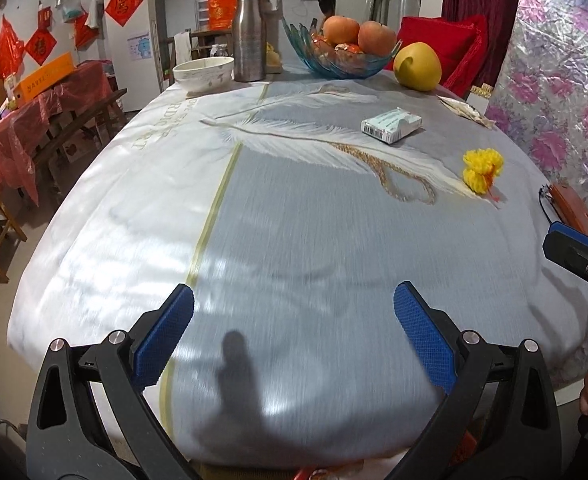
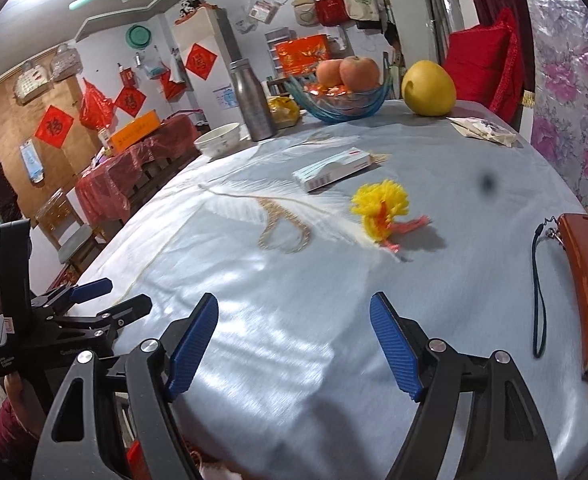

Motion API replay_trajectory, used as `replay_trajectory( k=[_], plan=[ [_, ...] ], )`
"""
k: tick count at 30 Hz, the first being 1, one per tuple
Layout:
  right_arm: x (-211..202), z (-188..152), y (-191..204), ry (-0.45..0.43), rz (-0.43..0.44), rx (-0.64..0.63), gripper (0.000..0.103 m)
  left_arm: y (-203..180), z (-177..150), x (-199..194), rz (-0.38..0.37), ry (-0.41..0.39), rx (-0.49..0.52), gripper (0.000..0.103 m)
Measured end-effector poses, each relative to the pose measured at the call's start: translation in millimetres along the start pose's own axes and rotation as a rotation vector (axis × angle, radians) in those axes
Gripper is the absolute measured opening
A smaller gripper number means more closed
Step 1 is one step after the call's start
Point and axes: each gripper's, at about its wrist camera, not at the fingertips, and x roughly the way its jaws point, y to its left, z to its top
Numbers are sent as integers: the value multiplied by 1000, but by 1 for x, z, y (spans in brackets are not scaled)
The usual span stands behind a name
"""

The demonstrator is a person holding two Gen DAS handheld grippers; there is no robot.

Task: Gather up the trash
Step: 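Move both tools back over the table toward the medicine box and yellow tassel, then grasp the white medicine box with the left tool while the right tool grasps the yellow tassel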

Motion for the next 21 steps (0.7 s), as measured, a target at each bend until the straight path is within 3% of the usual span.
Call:
replay_trajectory(
  k=[11,21],
  plan=[
    [38,27,-39,15,-35,88,78,-1,21,32,-26,33,-16,96],
    [79,50,-64,41,-61,150,78,0,26,45,-1,51,-12,96]
  ],
)
